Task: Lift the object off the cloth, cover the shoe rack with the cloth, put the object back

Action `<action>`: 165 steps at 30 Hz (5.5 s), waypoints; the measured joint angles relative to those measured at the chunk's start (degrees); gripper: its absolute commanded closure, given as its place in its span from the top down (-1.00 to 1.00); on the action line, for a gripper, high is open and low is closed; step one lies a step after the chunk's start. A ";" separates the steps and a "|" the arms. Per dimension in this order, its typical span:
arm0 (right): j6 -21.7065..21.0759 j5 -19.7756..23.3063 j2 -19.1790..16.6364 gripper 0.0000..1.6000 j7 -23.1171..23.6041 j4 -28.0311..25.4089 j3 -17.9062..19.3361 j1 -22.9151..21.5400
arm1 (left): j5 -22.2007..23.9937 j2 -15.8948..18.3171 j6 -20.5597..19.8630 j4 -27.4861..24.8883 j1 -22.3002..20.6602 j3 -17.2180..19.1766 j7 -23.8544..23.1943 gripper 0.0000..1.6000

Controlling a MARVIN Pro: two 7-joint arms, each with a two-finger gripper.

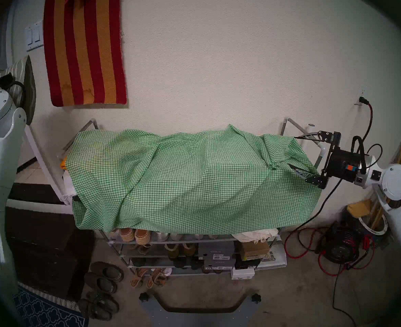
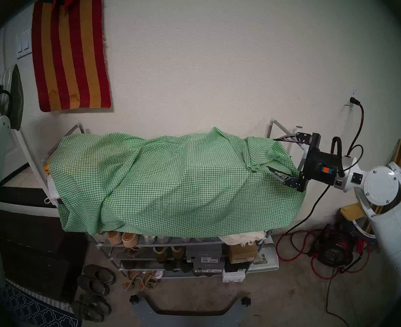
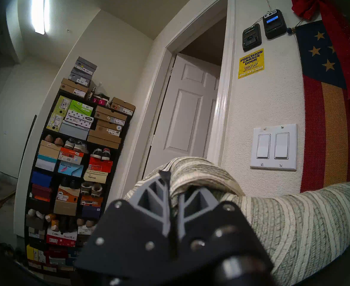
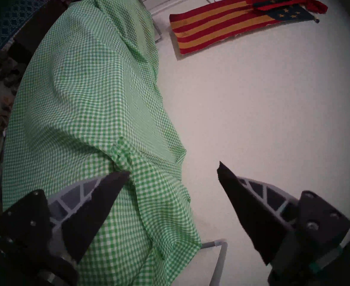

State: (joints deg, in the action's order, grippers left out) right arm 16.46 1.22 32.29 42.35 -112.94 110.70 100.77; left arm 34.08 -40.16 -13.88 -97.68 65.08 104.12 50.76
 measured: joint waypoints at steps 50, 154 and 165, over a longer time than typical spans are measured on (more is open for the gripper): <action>-0.49 -2.28 -4.54 1.00 1.27 4.99 -18.53 -16.02 | -0.02 -0.10 -0.04 0.00 -0.02 0.06 -0.07 -1.00; 5.44 -5.51 8.22 -1.00 34.96 35.98 -44.16 -2.77 | -0.07 -0.19 -0.06 0.01 -0.07 0.09 -0.22 -1.00; 8.84 -18.18 13.21 -1.00 35.39 47.50 -50.18 -10.28 | -0.07 -0.20 -0.07 0.00 -0.07 0.10 -0.22 -1.00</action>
State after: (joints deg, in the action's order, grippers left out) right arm 25.30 -16.96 45.50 77.74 -65.45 60.52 90.49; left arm 34.01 -40.36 -13.95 -97.68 65.00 104.23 50.54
